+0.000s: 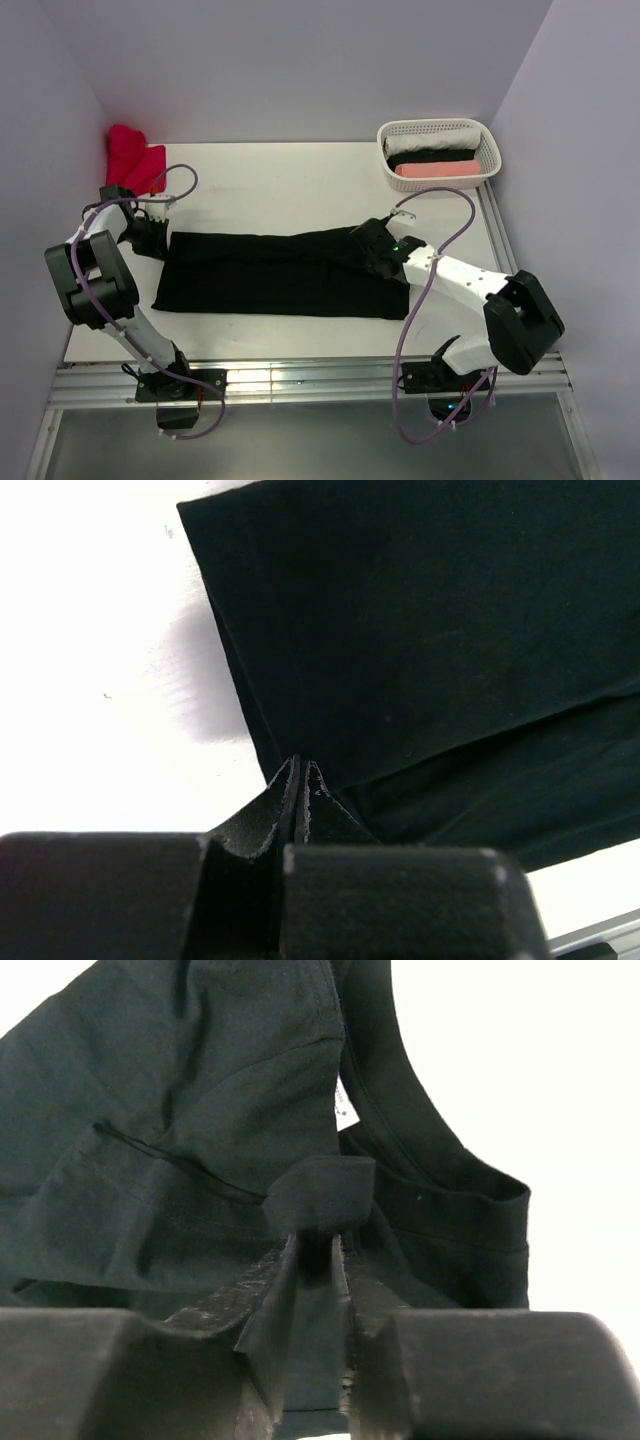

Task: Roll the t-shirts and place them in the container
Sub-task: Fold the tshirt

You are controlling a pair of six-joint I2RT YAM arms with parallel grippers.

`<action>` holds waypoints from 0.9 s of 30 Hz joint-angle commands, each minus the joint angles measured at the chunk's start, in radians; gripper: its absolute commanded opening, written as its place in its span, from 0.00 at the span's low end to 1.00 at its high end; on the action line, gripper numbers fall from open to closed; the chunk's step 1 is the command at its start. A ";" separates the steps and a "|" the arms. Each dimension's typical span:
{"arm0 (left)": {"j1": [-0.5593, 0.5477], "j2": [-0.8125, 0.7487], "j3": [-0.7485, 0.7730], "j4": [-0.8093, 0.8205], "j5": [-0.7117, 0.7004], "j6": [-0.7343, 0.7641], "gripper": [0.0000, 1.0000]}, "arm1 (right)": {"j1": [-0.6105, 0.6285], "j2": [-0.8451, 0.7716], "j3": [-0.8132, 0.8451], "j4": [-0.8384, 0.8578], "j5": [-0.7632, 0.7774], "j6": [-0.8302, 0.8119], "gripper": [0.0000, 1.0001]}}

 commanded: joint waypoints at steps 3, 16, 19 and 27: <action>0.005 -0.046 -0.012 0.037 -0.001 0.012 0.00 | -0.017 -0.062 0.062 -0.023 0.004 -0.031 0.39; 0.011 -0.063 -0.012 0.025 0.012 0.041 0.11 | -0.059 -0.068 0.100 -0.015 -0.036 -0.073 0.54; 0.011 -0.063 -0.003 0.022 0.014 0.040 0.19 | -0.083 -0.049 0.092 0.046 -0.088 -0.096 0.53; 0.019 -0.079 0.041 0.005 0.014 0.029 0.37 | -0.091 0.085 0.122 -0.010 -0.041 -0.092 0.51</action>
